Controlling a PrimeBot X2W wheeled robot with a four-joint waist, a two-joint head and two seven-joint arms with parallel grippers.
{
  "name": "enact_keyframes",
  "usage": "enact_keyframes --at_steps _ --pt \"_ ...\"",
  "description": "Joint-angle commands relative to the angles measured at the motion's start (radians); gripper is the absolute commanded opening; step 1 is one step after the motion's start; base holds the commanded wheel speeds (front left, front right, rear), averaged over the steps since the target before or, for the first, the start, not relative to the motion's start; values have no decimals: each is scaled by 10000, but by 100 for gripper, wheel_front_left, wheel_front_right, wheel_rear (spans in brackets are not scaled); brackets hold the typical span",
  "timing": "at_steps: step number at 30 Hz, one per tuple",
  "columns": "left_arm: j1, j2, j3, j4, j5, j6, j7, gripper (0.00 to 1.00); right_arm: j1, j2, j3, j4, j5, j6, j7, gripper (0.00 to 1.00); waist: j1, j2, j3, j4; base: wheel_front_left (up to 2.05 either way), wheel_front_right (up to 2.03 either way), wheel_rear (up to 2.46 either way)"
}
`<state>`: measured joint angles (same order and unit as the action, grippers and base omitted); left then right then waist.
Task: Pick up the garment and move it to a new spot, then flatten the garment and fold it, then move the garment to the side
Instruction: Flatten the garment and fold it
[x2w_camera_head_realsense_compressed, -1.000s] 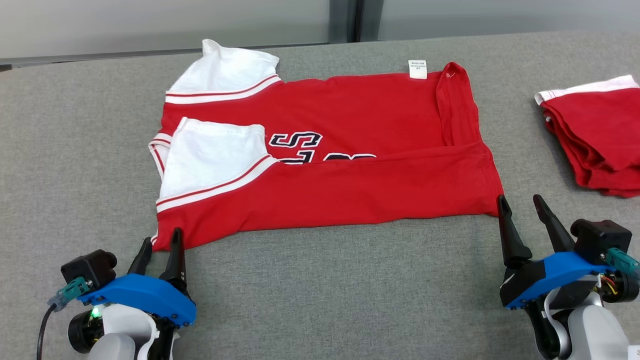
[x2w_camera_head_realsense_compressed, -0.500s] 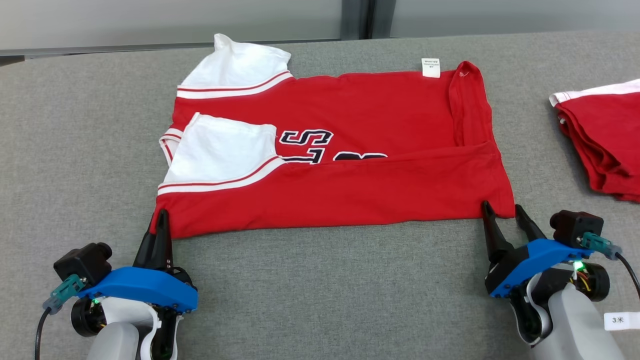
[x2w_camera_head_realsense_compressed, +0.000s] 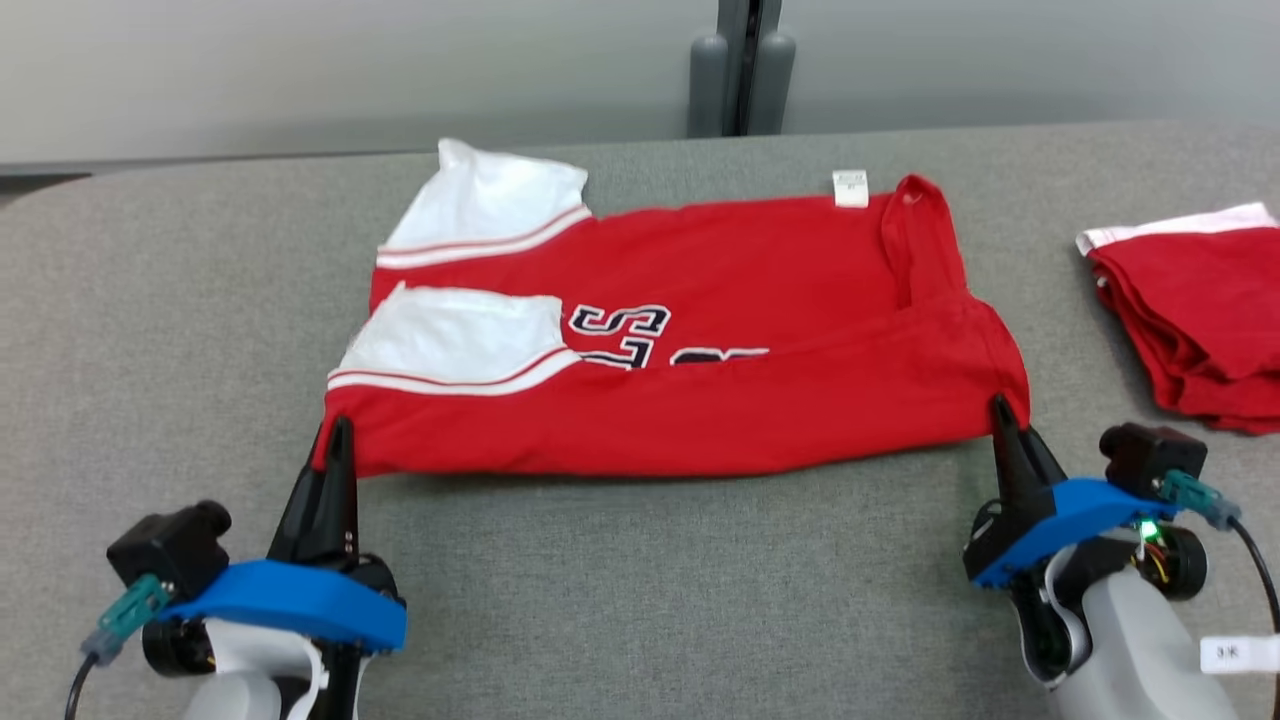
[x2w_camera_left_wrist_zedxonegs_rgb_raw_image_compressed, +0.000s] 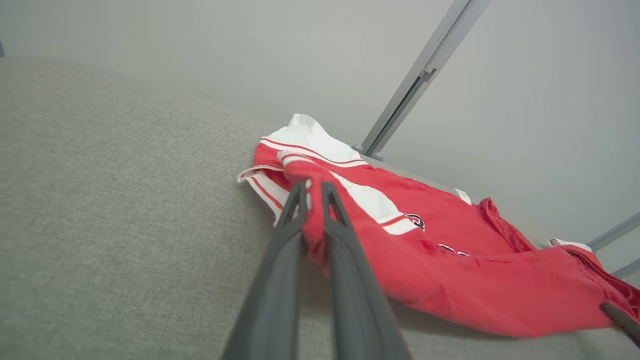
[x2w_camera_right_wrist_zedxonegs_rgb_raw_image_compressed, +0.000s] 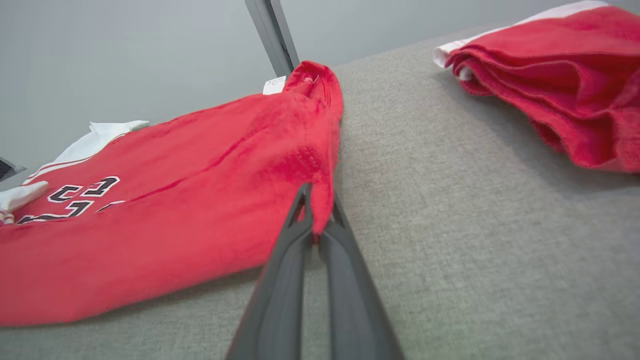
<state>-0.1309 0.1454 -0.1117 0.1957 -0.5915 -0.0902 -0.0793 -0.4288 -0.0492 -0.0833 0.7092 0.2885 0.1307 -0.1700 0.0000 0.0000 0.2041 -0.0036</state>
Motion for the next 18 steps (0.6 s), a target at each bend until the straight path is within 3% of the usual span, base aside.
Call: enact_keyframes --at_steps 1,6,11,18 --pt "195 65 -20 -153 25 -4 36 0 340 -25 -50 -125 -98 1 -52 0 0 0 -144 -63 0 0 0" --pt "1492 290 -171 -1391 -12 157 555 0 1788 -27 -149 -1653 -240 1 378 0 0 0 -653 -59 0 0 0" --pt "3171 497 -191 -2523 -148 511 1175 0 3930 -25 -346 -3854 -324 1 1512 0 0 0 -1037 -99 0 0 0" --pt "4505 673 -461 -2793 -187 818 1961 0 5809 -27 -413 -5736 42 1 2711 0 0 0 -1187 -137 0 0 0"
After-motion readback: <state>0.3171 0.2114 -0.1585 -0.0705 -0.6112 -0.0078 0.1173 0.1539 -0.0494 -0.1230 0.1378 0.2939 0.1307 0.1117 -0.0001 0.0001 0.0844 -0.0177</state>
